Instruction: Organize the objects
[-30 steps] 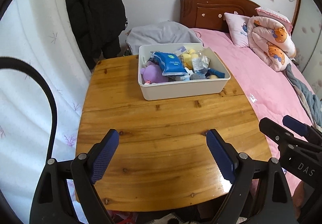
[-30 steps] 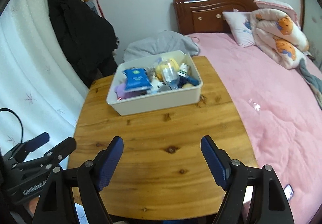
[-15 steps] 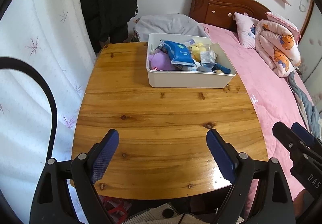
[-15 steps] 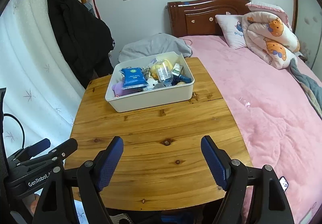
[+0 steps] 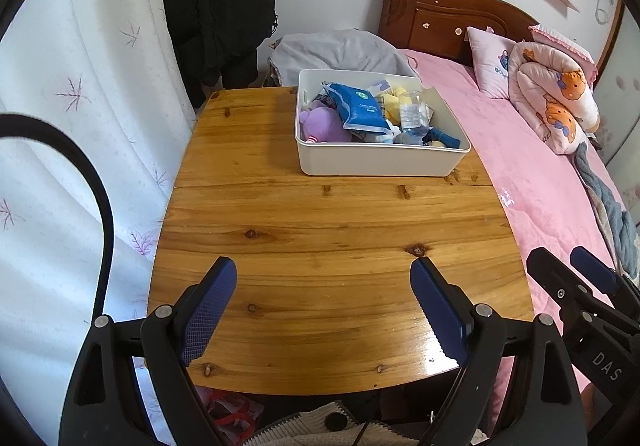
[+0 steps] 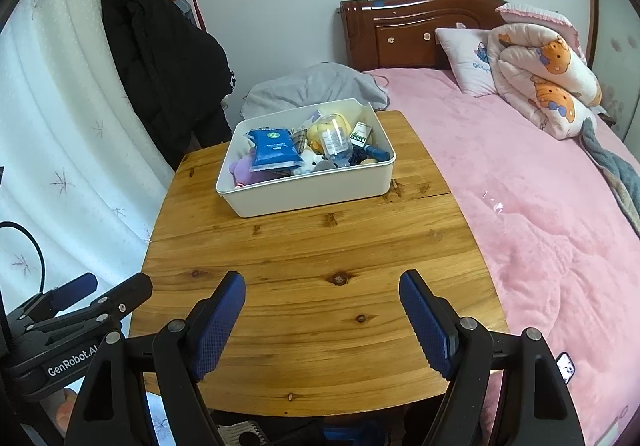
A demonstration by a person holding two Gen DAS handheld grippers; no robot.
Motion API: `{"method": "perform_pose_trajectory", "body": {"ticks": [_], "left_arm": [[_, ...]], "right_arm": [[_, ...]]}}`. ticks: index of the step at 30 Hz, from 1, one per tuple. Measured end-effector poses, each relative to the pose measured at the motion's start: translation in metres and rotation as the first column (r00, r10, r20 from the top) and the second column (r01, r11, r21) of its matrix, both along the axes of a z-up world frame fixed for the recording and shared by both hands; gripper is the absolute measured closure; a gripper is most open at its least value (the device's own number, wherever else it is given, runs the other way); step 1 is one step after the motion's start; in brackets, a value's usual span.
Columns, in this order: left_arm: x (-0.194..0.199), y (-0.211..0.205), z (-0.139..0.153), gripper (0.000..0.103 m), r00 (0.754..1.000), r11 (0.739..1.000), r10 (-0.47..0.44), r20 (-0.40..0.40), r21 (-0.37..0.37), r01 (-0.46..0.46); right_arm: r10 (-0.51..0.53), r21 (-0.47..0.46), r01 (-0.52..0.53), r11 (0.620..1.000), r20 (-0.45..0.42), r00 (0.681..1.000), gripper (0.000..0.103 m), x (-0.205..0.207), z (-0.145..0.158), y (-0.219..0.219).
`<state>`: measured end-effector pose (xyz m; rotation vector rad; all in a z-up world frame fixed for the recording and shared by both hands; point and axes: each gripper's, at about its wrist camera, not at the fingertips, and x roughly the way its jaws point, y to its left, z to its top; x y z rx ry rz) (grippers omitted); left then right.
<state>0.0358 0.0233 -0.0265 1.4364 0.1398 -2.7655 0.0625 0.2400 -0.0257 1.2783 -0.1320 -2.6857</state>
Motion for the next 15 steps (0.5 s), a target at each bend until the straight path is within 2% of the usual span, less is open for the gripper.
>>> {"method": "perform_pose_trajectory", "body": {"ticks": [15], "left_arm": [[0.0035,0.0026,0.0002,0.012,1.0,1.0,-0.011,0.0,-0.015,0.011]], "right_arm": [[0.016,0.004,-0.016,1.0,0.003,1.0,0.023,0.0017,-0.0009,-0.0052]]}}
